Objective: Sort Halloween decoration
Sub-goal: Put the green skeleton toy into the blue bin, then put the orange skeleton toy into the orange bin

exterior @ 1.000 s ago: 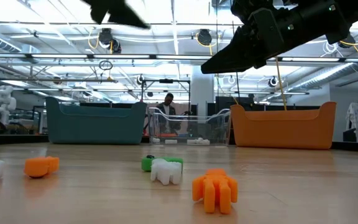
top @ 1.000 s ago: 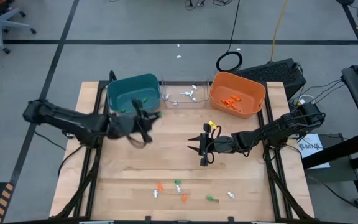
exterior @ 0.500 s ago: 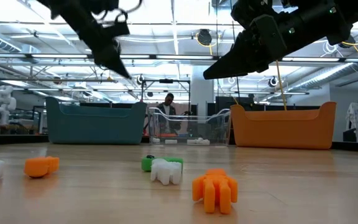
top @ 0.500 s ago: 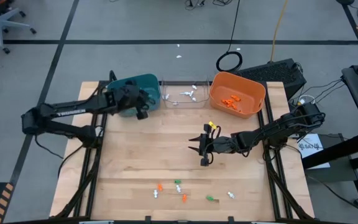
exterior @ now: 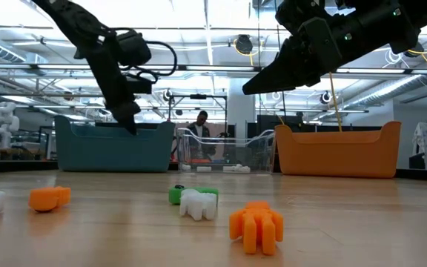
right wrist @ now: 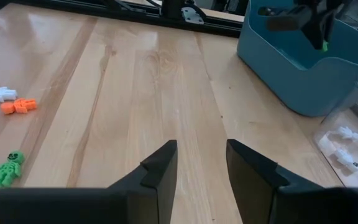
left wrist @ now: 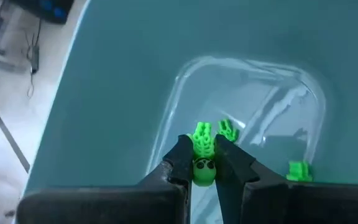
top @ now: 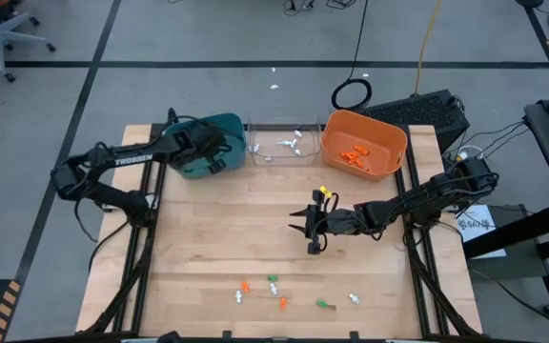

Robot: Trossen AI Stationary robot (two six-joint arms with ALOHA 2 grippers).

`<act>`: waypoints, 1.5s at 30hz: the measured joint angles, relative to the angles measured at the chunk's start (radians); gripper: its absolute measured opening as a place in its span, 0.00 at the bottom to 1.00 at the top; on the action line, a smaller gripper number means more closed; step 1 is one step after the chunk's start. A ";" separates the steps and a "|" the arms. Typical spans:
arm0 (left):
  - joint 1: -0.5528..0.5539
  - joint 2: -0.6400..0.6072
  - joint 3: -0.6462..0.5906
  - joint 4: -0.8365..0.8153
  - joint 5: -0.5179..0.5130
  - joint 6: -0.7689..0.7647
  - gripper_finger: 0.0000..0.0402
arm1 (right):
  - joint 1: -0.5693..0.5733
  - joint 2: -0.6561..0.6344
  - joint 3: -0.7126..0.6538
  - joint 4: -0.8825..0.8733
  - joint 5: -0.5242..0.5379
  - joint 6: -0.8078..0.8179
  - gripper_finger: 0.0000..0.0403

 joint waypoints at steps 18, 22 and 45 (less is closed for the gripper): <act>-0.056 -0.072 0.000 -0.068 -0.097 -0.349 0.44 | -0.005 0.001 0.000 0.014 -0.109 0.100 0.31; -0.212 -0.154 0.001 -0.086 -0.101 -0.392 0.44 | -0.004 0.001 0.000 0.068 -0.196 0.100 0.31; -0.911 -0.236 0.001 -0.056 -0.456 -0.503 0.44 | 0.078 0.221 0.589 -0.904 -0.325 0.094 0.38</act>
